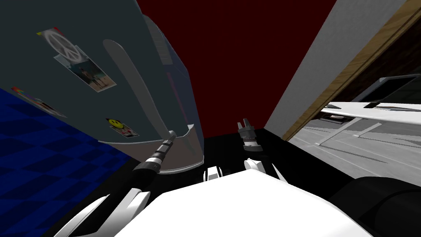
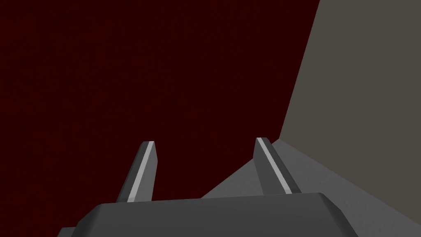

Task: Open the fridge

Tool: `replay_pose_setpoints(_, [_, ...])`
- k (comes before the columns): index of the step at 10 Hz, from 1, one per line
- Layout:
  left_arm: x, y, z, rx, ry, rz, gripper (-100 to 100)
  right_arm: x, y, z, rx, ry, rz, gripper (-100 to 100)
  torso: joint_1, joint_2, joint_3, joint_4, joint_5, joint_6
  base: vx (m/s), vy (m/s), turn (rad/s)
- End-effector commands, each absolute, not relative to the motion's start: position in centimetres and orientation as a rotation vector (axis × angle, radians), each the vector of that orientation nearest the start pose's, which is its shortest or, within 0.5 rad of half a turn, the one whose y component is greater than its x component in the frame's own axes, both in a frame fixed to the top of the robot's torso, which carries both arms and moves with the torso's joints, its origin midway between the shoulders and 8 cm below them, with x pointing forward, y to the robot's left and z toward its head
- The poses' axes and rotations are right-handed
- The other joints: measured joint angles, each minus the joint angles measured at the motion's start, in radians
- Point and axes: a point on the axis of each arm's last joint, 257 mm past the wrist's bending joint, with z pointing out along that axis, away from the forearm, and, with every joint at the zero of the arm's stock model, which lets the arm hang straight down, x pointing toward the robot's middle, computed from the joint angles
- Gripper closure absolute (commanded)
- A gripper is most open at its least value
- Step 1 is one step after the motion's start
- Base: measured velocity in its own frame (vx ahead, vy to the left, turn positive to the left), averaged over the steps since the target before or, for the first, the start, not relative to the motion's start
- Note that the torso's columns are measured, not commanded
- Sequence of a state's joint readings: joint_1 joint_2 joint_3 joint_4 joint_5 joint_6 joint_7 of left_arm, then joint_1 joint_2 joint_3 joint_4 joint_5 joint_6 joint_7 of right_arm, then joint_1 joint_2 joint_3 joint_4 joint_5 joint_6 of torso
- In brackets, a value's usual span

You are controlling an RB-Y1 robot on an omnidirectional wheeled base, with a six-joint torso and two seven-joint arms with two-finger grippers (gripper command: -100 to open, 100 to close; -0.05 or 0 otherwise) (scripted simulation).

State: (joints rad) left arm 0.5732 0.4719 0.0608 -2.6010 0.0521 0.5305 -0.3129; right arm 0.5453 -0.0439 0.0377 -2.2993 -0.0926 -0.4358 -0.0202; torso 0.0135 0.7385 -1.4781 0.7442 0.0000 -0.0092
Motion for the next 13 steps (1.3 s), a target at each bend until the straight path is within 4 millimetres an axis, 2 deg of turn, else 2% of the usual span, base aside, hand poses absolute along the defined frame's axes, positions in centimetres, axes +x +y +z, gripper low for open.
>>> replay_pose_setpoints(1, [37.9, 28.2, -7.7, -0.622, 1.55, -0.654, 100, 34.8, -27.9, 0.5, 0.771, 0.648, 1.383, 0, -0.001, -0.002, -0.002, 0.0, -0.001, 0.001, -0.26, 0.202, -0.131])
replay_pose_setpoints(5, [37.8, 26.8, -7.6, -0.586, 1.57, -0.69, 100, 34.8, -27.9, 0.5, 0.771, 0.648, 1.383, 0, 0.001, 0.002, 0.002, 0.001, 0.0, 0.003, -0.252, 0.174, -0.09])
replay_pose_setpoints(7, [37.7, 25.4, -7.5, -0.551, 1.589, -0.726, 100, 34.8, -27.9, 0.5, 0.771, 0.648, 1.383, 0, -0.011, 0.002, 0.002, -0.002, -0.001, 0.006, -0.28, 0.155, -0.09])
replay_pose_setpoints(8, [37.7, 25.4, -7.5, -0.551, 1.589, -0.726, 100, 34.8, -27.9, 0.5, 0.771, 0.648, 1.383, 0, -0.012, 0.003, 0.003, -0.002, -0.002, 0.009, -0.209, 0.198, -0.085])
replay_pose_setpoints(9, [37.7, 25.5, -8.2, -0.564, 1.604, -0.722, 100, 34.8, -27.9, 0.5, 0.771, 0.648, 1.383, 0, -0.013, 0.0, 0.001, -0.002, -0.003, 0.007, -0.092, 0.07, -0.023])
replay_pose_setpoints(10, [37.6, 24.8, -8.3, -0.544, 1.618, -0.742, 100, 34.8, -27.9, 0.5, 0.771, 0.648, 1.383, 0, -0.018, -0.007, -0.003, -0.004, -0.004, 0.007, -0.143, 0.13, -0.084])
replay_pose_setpoints(13, [37.5, 23.6, -8.2, -0.503, 1.633, -0.779, 100, 34.8, -27.9, 0.5, 0.771, 0.648, 1.383, 0, -0.007, 0.001, 0.003, -0.003, 0.001, 0.007, -0.193, 0.229, -0.119])
